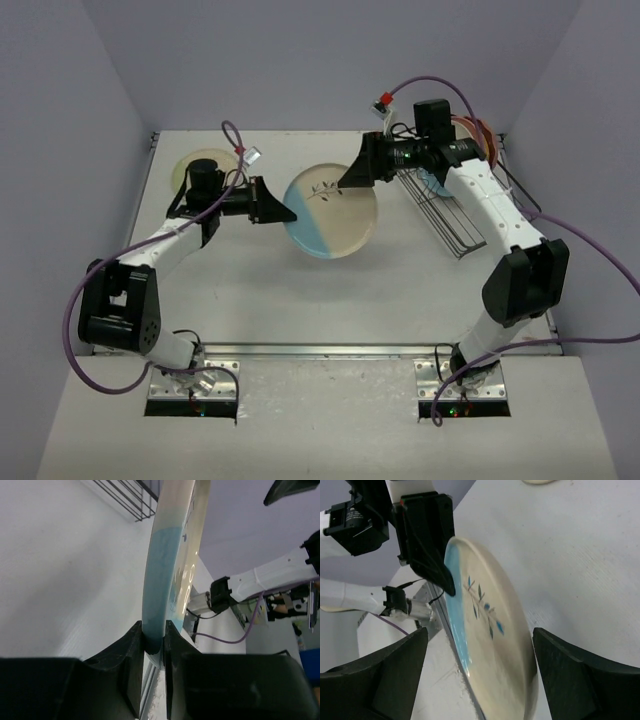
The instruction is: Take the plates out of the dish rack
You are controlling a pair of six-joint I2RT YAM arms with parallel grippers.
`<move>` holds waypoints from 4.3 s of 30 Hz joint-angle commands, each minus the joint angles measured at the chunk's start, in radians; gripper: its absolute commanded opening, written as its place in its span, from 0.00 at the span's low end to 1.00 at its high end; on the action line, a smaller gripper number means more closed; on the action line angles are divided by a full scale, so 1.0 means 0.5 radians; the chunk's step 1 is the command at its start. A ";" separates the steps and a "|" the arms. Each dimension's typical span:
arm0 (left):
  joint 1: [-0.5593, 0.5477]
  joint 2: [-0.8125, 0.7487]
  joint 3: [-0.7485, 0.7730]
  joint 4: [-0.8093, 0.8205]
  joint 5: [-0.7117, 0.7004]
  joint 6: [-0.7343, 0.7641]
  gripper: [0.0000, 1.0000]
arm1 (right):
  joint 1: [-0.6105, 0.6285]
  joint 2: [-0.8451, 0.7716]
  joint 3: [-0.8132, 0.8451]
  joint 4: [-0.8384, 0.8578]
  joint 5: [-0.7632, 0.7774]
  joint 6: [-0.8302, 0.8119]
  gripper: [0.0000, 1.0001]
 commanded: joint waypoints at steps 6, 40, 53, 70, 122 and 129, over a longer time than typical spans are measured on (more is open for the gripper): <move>0.918 0.342 0.209 0.168 -0.041 -0.211 0.00 | -0.095 -0.047 0.013 0.040 0.388 0.084 0.99; 1.371 1.450 1.128 -0.177 -0.606 0.034 0.30 | -0.126 -0.074 -0.062 -0.023 0.348 0.023 0.99; 1.250 1.370 1.149 -0.390 -0.971 0.328 0.81 | -0.128 -0.102 -0.076 -0.057 0.371 -0.030 0.99; 0.964 1.234 1.297 -0.699 -1.554 0.746 0.88 | -0.129 -0.128 -0.097 -0.144 0.515 -0.140 0.99; 0.229 -0.299 0.187 -0.623 -1.812 1.121 0.90 | -0.868 0.543 0.582 0.005 1.673 -0.931 0.63; 0.229 -0.253 0.221 -0.636 -1.817 1.119 0.90 | -0.876 0.557 0.584 0.000 1.664 -0.940 0.62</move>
